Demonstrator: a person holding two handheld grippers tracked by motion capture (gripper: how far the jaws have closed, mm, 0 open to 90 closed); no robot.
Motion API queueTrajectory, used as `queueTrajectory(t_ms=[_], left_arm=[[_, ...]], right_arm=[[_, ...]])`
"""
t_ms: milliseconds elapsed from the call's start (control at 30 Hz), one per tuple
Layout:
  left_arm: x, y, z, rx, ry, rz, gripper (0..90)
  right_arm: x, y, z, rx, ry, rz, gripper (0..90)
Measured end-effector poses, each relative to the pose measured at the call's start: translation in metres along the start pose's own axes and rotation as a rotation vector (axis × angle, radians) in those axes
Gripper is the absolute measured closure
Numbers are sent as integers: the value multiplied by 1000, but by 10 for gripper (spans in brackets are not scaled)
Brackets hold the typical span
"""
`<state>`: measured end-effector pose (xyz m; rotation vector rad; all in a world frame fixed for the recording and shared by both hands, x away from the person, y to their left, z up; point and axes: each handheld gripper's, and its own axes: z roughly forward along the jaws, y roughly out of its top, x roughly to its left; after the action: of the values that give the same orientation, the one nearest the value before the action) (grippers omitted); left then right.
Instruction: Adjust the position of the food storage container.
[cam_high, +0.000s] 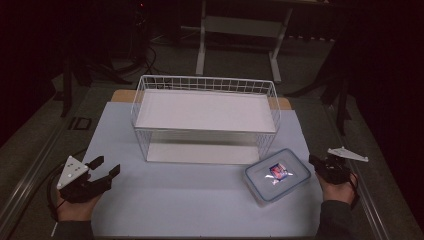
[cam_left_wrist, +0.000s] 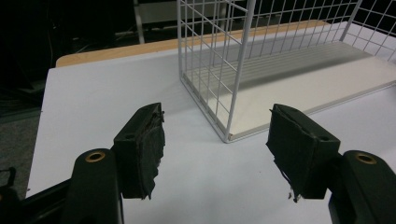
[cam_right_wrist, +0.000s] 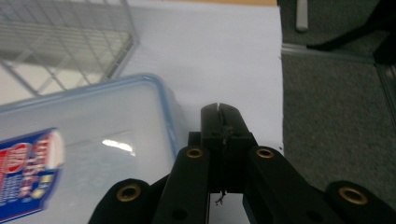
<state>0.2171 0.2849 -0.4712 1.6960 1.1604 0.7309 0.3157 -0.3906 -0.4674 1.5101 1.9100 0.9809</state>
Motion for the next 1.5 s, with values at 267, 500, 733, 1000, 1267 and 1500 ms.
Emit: queueTrajectory(t_ms=[267, 500, 733, 1000, 1267, 1500], left_arm=[[-1, 0, 0, -1, 0, 3, 356], [-1, 1, 0, -3, 1, 4, 357], [-2, 1, 1, -3, 0, 7, 357], [-2, 1, 1, -5, -1, 7, 357], [-2, 1, 2, -4, -3, 5, 357], [-4, 1, 3, 3, -7, 11, 357]], right_arm=[[-5, -9, 6, 61, 40, 0, 897], [-4, -13, 2, 51, 60, 25, 899], [-1, -14, -6, 43, 80, 24, 899], [-2, -14, -6, 60, 75, 11, 898], [-6, -26, -5, 89, 92, 38, 899], [0, -28, -9, 109, 107, 16, 898]])
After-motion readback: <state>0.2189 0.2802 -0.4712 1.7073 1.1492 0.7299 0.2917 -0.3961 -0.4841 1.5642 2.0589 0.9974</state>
